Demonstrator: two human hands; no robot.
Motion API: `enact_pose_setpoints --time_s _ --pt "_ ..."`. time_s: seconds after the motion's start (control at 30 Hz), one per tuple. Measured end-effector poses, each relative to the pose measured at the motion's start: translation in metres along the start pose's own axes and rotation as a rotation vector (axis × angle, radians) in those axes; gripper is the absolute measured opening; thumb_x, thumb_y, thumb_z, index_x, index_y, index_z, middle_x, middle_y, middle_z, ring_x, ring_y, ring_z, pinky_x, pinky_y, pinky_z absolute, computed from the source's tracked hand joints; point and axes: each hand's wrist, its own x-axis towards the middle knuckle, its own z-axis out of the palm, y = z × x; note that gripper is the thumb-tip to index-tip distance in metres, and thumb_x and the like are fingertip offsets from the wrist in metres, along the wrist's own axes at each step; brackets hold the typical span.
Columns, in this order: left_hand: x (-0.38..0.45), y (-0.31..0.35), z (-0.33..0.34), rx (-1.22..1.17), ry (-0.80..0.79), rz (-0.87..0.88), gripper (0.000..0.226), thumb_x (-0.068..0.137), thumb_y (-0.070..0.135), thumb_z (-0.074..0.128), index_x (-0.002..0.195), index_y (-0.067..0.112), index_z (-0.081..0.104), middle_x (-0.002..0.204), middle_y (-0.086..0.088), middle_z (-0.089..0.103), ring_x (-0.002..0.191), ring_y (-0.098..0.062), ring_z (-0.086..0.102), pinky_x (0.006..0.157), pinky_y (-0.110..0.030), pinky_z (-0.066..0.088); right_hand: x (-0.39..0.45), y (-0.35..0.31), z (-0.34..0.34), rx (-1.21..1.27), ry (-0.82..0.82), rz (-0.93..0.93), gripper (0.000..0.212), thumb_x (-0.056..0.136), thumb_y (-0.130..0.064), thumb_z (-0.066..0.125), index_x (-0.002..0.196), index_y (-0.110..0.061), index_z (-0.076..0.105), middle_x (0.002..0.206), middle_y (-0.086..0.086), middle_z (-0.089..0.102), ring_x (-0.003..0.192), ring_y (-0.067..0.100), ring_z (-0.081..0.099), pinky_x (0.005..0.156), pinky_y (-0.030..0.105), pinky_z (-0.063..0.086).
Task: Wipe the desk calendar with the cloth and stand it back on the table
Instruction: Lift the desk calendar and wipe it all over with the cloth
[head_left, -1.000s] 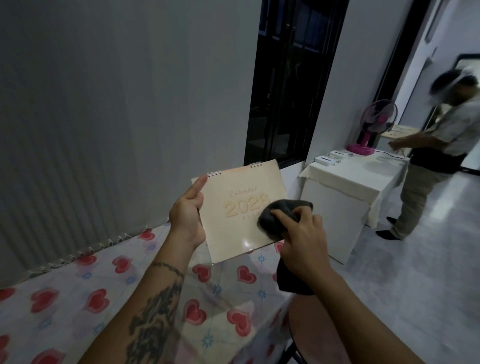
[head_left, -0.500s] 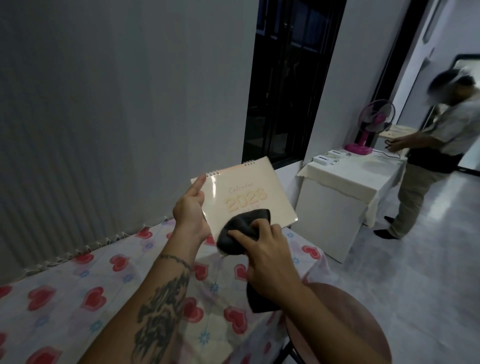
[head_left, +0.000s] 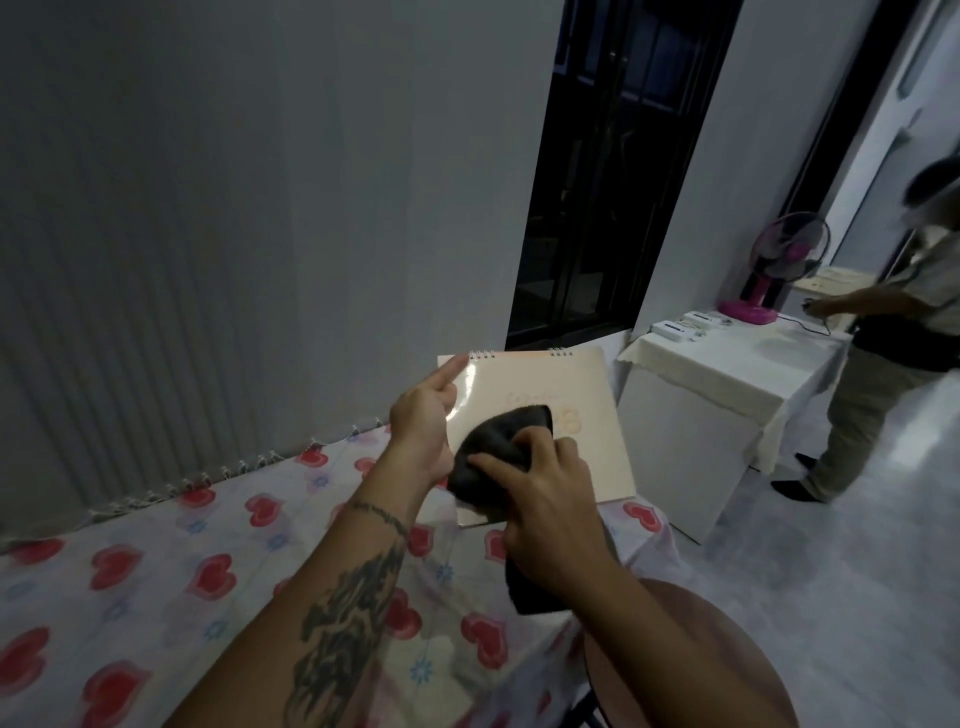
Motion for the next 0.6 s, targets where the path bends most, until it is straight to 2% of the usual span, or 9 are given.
enact_pose_setpoints --time_s 0.13,0.2,0.27,0.33,0.37,0.43,0.47,0.57,0.6 --pt "-0.006 0.004 0.0 0.004 -0.054 -0.007 0.044 0.102 0.006 0.036 0.113 0.024 0.075 0.137 -0.009 0.057 0.121 -0.03 0.057 0.098 -0.048 0.051 0.029 0.019 -0.006 -0.069 0.051 0.084 0.052 0.081 -0.035 0.066 0.13 -0.039 0.049 0.127 0.009 0.041 0.099 0.026 0.04 0.079 0.037 0.042" --pt "-0.01 0.002 0.0 -0.019 -0.071 -0.001 0.043 0.101 0.001 0.035 0.116 0.019 0.071 0.109 -0.006 0.074 0.095 -0.022 0.073 0.077 -0.037 0.06 0.046 0.031 -0.009 -0.075 0.056 0.166 0.055 0.082 -0.034 0.065 0.133 -0.041 0.043 0.13 0.009 0.038 0.104 0.027 0.039 0.085 0.038 0.039" --pt "-0.014 0.003 0.0 -0.007 -0.095 0.005 0.042 0.102 0.001 0.035 0.119 0.017 0.069 0.088 0.0 0.078 0.074 -0.019 0.075 0.059 -0.029 0.059 0.058 0.041 -0.012 -0.051 0.041 0.268 0.057 0.085 -0.031 0.062 0.136 -0.041 0.04 0.133 0.01 0.036 0.11 0.029 0.037 0.093 0.04 0.037" --pt "-0.014 0.005 -0.001 0.011 -0.088 0.04 0.041 0.101 0.001 0.037 0.119 0.017 0.07 0.1 0.003 0.075 0.077 -0.014 0.074 0.064 -0.026 0.058 0.06 0.043 -0.014 -0.01 0.036 0.298 0.056 0.087 -0.03 0.06 0.138 -0.041 0.039 0.134 0.01 0.035 0.112 0.028 0.035 0.095 0.039 0.037" --pt "-0.013 0.008 -0.002 0.021 -0.071 0.07 0.041 0.101 0.001 0.038 0.116 0.018 0.072 0.113 0.005 0.069 0.088 -0.01 0.071 0.075 -0.026 0.057 0.057 0.039 -0.015 0.001 0.048 0.265 0.054 0.088 -0.032 0.06 0.137 -0.041 0.039 0.133 0.009 0.035 0.111 0.027 0.035 0.093 0.038 0.037" --pt "-0.01 0.015 -0.006 0.027 -0.029 0.105 0.042 0.101 0.005 0.039 0.107 0.023 0.077 0.128 0.005 0.058 0.109 -0.012 0.058 0.097 -0.034 0.05 0.042 0.026 -0.014 -0.019 0.075 0.122 0.052 0.085 -0.037 0.062 0.133 -0.041 0.042 0.129 0.007 0.036 0.106 0.025 0.036 0.087 0.037 0.039" --pt "-0.008 0.02 -0.007 0.006 -0.012 0.114 0.043 0.102 0.007 0.039 0.103 0.026 0.078 0.13 0.005 0.059 0.111 -0.015 0.058 0.097 -0.038 0.052 0.033 0.018 -0.013 -0.024 0.074 0.041 0.052 0.083 -0.037 0.064 0.131 -0.041 0.045 0.127 0.006 0.038 0.104 0.024 0.037 0.083 0.036 0.041" --pt "-0.003 0.032 -0.013 -0.046 0.017 0.123 0.044 0.102 0.011 0.039 0.101 0.03 0.079 0.117 0.0 0.069 0.092 -0.024 0.07 0.069 -0.036 0.061 0.007 0.006 -0.008 0.02 0.028 -0.101 0.048 0.081 -0.033 0.065 0.128 -0.041 0.053 0.126 0.004 0.043 0.104 0.024 0.041 0.079 0.034 0.044" --pt "-0.002 0.033 -0.014 -0.042 0.021 0.115 0.045 0.102 0.013 0.039 0.099 0.032 0.079 0.115 -0.001 0.071 0.09 -0.027 0.072 0.068 -0.038 0.061 0.002 0.006 -0.006 0.037 0.005 -0.106 0.047 0.082 -0.031 0.063 0.127 -0.041 0.054 0.126 0.004 0.044 0.104 0.023 0.041 0.08 0.035 0.045"
